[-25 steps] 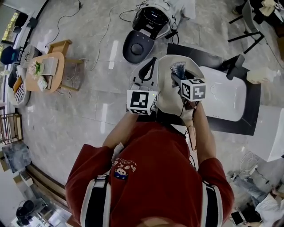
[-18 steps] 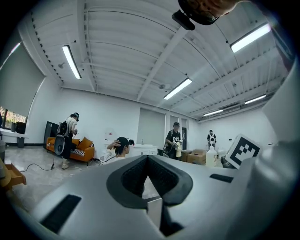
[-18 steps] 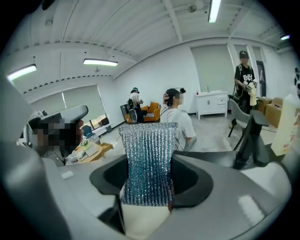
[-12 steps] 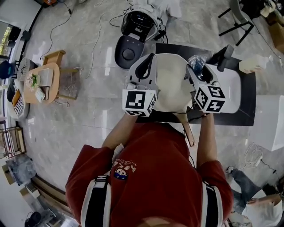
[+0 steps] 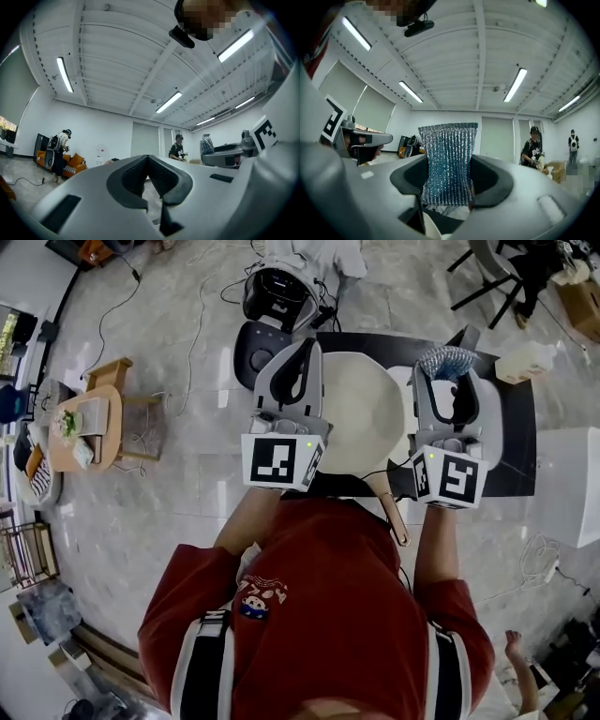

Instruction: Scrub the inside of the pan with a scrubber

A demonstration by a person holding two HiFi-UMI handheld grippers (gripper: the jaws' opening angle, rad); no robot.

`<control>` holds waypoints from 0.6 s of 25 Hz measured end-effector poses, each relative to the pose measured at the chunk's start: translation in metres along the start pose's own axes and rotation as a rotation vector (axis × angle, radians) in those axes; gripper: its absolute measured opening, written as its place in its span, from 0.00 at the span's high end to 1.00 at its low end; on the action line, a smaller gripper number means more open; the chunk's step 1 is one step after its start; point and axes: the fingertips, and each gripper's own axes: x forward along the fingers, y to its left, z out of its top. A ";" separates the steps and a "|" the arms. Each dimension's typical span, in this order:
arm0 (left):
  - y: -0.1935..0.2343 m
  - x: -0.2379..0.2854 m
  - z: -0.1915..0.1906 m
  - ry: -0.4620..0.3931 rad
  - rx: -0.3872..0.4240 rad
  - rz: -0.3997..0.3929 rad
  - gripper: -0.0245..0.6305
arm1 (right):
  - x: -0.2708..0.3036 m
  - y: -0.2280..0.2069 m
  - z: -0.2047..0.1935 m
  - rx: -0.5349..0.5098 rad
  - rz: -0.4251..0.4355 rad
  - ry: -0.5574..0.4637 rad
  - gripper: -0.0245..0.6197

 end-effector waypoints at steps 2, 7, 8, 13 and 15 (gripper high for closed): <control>-0.002 -0.002 0.007 -0.005 0.023 0.004 0.95 | -0.006 -0.002 0.010 -0.028 -0.027 -0.058 0.54; -0.003 -0.006 0.011 -0.010 0.043 0.010 0.95 | -0.008 -0.005 0.014 0.006 -0.049 -0.102 0.54; -0.003 -0.007 0.010 -0.005 0.044 0.009 0.95 | -0.008 -0.004 0.013 0.005 -0.047 -0.100 0.54; -0.004 -0.008 0.008 0.005 0.042 0.007 0.95 | -0.008 -0.002 0.012 0.007 -0.034 -0.093 0.54; -0.003 -0.008 0.009 0.001 0.041 0.006 0.95 | -0.008 -0.001 0.013 0.005 -0.032 -0.097 0.54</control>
